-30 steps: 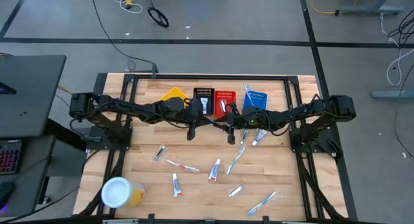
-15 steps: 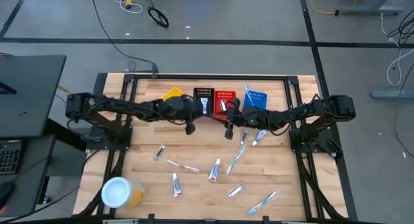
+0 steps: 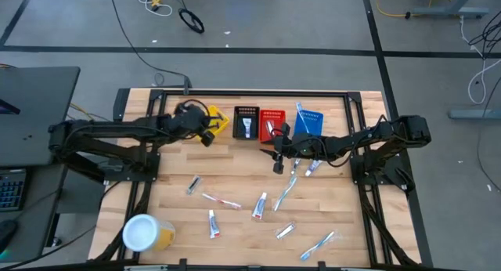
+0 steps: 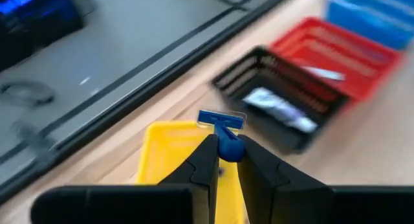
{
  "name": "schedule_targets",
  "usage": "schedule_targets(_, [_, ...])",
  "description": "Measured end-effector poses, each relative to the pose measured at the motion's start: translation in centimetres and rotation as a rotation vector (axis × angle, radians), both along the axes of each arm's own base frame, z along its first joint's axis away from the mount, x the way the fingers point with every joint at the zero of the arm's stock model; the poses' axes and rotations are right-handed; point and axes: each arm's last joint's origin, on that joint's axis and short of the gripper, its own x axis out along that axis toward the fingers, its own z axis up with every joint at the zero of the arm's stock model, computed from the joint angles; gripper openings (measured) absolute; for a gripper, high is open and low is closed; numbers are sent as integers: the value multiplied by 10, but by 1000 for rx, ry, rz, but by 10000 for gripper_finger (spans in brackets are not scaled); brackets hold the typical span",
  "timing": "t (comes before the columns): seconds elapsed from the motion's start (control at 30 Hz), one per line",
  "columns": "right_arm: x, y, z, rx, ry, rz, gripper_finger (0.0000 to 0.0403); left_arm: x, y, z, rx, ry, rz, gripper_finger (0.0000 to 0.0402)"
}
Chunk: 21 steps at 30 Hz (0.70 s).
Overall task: Pick & Place Travel size toiletries
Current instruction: Put the blue shaver into the yellow basket
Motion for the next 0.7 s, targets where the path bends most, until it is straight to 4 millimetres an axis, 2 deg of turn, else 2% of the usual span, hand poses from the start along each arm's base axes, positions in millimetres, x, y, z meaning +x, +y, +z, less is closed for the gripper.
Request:
schedule_targets(0.1, [0, 0, 0, 1, -1, 1, 126, -5, 0, -9, -2, 34, 63, 49])
schedule_targets(0.37, [0, 3, 0, 77, -13, 39, 126, 4, 6, -48, -1, -5, 90, 53])
schedule_targets(0.7, [1, 2, 1, 98, -34, 19, 126, 9, 25, -70, -32, 79, 157, 54])
